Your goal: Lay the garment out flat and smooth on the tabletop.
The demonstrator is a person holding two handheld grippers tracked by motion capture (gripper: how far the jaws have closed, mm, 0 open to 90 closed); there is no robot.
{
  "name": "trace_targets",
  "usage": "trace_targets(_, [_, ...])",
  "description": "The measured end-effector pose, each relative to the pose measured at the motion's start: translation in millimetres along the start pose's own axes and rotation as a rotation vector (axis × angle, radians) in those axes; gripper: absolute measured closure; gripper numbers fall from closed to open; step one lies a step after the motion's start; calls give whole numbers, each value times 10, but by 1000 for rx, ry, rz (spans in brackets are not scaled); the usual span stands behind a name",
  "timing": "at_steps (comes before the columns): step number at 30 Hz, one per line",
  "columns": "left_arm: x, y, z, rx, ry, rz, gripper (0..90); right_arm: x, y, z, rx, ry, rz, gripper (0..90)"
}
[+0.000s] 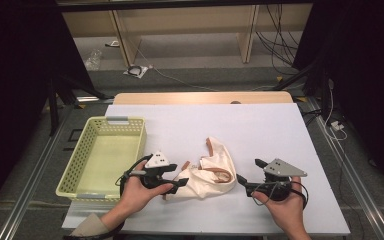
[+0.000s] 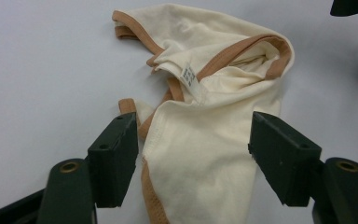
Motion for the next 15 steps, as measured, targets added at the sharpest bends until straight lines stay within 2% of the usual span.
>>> trace_targets(8, [3,42,-41,-14,-10,-4,354,-95,74,-44,6,-1,12,231])
trace_targets(11, [23,70,-74,-28,-9,-20,389,-111,160,-108,-8,-13,-13,267])
trace_targets(15, [16,98,-96,-35,-17,-17,431,-121,282,-200,-34,-25,-54,342])
Point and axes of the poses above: each handheld gripper's, and its own axes: y roughly forward along the jaws, x roughly out of its underside, z roughly to its right, the point moved 10 cm from there along y, roughly forward along the jaws, and after that the axes turned 6 degrees about x, right-handed, at the moved point
